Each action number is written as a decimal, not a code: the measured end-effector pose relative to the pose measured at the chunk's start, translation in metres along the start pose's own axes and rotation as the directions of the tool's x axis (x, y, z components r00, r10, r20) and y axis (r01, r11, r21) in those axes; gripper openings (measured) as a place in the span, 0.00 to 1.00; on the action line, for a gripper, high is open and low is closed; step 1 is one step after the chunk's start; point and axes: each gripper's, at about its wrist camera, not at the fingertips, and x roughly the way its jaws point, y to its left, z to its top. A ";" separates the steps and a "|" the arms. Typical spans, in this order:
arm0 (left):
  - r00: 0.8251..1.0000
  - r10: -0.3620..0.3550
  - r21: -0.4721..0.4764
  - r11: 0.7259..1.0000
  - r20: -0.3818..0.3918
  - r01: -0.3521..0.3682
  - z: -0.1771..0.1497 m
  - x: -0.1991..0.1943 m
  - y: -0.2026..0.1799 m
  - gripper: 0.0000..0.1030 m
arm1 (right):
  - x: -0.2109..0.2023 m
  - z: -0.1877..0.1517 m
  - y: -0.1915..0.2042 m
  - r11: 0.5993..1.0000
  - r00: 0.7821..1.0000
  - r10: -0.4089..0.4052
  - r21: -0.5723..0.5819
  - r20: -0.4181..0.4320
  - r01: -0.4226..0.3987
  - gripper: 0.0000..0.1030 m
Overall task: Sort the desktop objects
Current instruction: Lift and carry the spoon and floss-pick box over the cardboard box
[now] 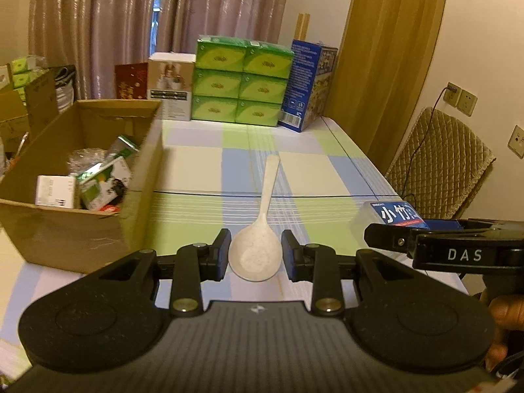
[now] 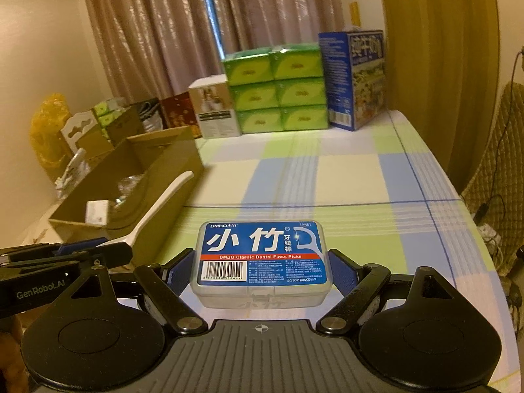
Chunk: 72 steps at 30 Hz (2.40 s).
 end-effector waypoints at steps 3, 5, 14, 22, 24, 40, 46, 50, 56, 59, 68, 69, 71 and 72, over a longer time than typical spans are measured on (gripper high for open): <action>1.000 0.015 -0.002 1.000 0.012 -0.015 -0.002 -0.014 0.006 0.27 | -0.004 0.000 0.012 1.000 1.000 0.018 -0.017 0.007 -0.018 0.80; 0.999 0.027 -0.007 1.000 0.021 -0.027 -0.002 -0.022 0.011 0.27 | -0.005 0.000 0.019 0.999 1.000 0.027 -0.027 0.010 -0.027 0.80; 0.996 0.080 -0.030 0.996 0.045 -0.078 -0.005 -0.048 0.035 0.27 | -0.002 -0.001 0.047 0.995 0.997 0.073 -0.065 0.005 -0.072 0.80; 0.990 0.128 -0.050 0.991 0.055 -0.125 -0.010 -0.065 0.056 0.27 | 0.006 -0.005 0.075 0.988 0.993 0.118 -0.098 -0.012 -0.119 0.80; 0.988 0.142 -0.055 0.989 0.058 -0.139 -0.010 -0.068 0.062 0.27 | 0.009 -0.005 0.081 0.986 0.992 0.128 -0.107 -0.016 -0.129 0.80; 0.967 0.248 -0.099 0.965 0.058 -0.242 -0.014 -0.094 0.113 0.27 | 0.033 -0.009 0.137 0.959 0.976 0.212 -0.180 -0.054 -0.218 0.80; 0.960 0.273 -0.110 0.958 0.057 -0.266 -0.016 -0.102 0.126 0.27 | 0.041 -0.012 0.156 0.948 0.969 0.236 -0.204 -0.068 -0.245 0.80; 0.957 0.284 -0.117 0.954 0.052 -0.277 -0.016 -0.103 0.134 0.27 | 0.045 -0.012 0.166 0.942 0.966 0.248 -0.216 -0.073 -0.258 0.80; 0.955 0.292 -0.121 0.951 0.048 -0.285 -0.017 -0.103 0.143 0.27 | 0.053 -0.012 0.178 0.935 0.963 0.257 -0.232 -0.086 -0.270 0.80; 0.955 0.294 -0.119 0.950 0.046 -0.287 -0.016 -0.101 0.148 0.27 | 0.059 -0.010 0.182 0.933 0.962 0.258 -0.236 -0.089 -0.272 0.80; 0.951 0.305 -0.100 0.949 0.043 -0.300 -0.004 -0.090 0.164 0.27 | 0.077 0.004 0.195 0.928 0.959 0.270 -0.244 -0.086 -0.283 0.80; 0.951 0.306 -0.097 0.949 0.043 -0.301 -0.001 -0.088 0.166 0.27 | 0.080 0.007 0.196 0.927 0.959 0.270 -0.244 -0.086 -0.283 0.80; 0.950 0.308 -0.089 0.949 0.043 -0.303 0.003 -0.084 0.170 0.27 | 0.085 0.011 0.198 0.927 0.959 0.271 -0.245 -0.086 -0.284 0.80; 0.950 0.308 -0.085 0.949 0.043 -0.304 0.005 -0.082 0.171 0.27 | 0.087 0.013 0.199 0.927 0.959 0.271 -0.246 -0.085 -0.284 0.80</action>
